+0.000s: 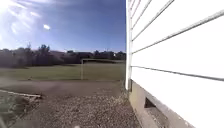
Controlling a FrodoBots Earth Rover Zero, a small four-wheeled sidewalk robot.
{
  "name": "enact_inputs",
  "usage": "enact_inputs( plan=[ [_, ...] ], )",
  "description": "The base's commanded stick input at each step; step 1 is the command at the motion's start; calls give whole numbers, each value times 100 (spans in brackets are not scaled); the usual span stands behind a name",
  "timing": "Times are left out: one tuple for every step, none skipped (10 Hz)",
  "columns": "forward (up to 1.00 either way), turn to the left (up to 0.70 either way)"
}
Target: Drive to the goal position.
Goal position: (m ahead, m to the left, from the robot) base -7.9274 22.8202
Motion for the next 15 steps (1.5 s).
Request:
enact_inputs(
  plan=[
    [5, 0],
    [5, 0],
    [5, 0],
    [5, 0],
    [5, 0],
    [5, 0],
    [5, 0],
    [5, 0],
    [5, 0],
    [5, 0],
    [5, 0],
    [5, 0],
    [5, 0],
    [5, 0],
    [5, 0]
  ],
)
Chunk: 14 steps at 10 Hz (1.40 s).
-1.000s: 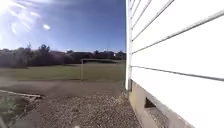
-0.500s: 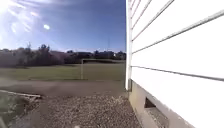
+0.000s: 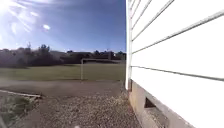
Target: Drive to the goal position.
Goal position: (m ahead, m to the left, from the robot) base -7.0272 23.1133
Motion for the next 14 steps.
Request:
enact_inputs(
  plan=[
    [5, 0],
    [5, 0],
    [5, 0],
    [5, 0],
    [5, 0],
    [5, 0],
    [5, 0],
    [5, 0],
    [5, 0],
    [5, 0],
    [5, 0],
    [4, 0],
    [5, 0],
    [5, 0]
  ],
)
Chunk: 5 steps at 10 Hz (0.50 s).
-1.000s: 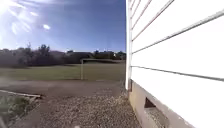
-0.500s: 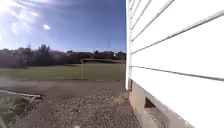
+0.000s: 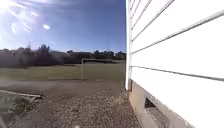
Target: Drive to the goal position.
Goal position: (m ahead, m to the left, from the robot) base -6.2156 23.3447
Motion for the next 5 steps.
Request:
enact_inputs(
  plan=[
    [4, 0],
    [4, 0],
    [5, 0],
    [5, 0],
    [5, 0]
  ],
)
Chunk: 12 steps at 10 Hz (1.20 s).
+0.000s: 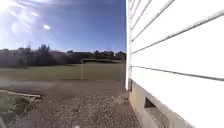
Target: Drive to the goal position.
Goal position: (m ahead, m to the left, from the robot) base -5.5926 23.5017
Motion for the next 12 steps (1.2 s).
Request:
enact_inputs(
  plan=[
    [5, 0],
    [5, 0],
    [5, 0],
    [5, 0],
    [5, 0],
    [5, 0],
    [5, 0],
    [5, 0],
    [5, 0],
    [5, 0],
    [5, 0],
    [5, 0]
  ],
)
